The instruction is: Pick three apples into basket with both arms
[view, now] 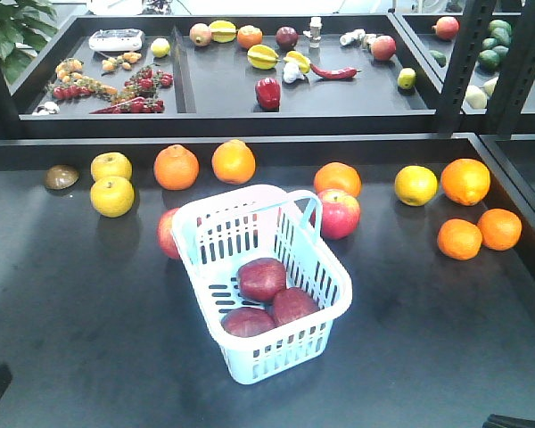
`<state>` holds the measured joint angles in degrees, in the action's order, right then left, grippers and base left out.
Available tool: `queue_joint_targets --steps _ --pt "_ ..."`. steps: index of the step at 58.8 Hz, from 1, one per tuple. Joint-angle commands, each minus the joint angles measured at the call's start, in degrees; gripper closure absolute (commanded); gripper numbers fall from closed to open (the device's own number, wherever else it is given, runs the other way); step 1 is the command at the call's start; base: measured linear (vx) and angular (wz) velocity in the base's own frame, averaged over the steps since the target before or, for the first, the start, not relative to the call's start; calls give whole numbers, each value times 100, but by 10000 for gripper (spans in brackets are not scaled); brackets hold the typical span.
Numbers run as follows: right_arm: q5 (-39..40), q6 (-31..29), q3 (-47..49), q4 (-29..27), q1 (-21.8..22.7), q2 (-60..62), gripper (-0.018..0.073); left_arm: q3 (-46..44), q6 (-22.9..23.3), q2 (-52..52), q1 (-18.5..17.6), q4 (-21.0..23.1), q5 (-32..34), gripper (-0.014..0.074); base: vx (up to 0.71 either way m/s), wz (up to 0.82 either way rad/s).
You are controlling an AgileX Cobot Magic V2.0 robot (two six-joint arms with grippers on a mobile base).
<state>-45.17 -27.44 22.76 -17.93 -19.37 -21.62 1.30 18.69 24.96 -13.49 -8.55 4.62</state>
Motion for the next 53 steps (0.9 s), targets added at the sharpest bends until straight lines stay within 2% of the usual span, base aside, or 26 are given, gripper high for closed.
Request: queue_joint_targets --steps 1,4,10,25,31,43,53 --pt "361 -21 143 -54 11 -37 564 -142 -1086 -80 -38 677 120 603 0 0" --pt "361 -21 143 -54 11 -37 564 -126 -1342 -223 -38 786 2 603 0 0" --pt "361 -21 143 -54 11 -37 564 -108 -1508 -637 -38 799 -316 603 0 0" --pt "361 -21 143 -54 11 -37 564 -109 -1530 -2070 8 782 -1302 603 0 0" --pt "361 -21 143 -54 11 -37 564 -109 -1512 -2691 278 782 -1526 603 0 0" --pt "362 -21 143 -58 11 -30 564 -109 -1425 -2653 1016 919 -1441 603 0 0" --pt "362 -21 143 -58 11 -30 564 -109 -1374 -2653 1110 922 -1295 603 0 0"
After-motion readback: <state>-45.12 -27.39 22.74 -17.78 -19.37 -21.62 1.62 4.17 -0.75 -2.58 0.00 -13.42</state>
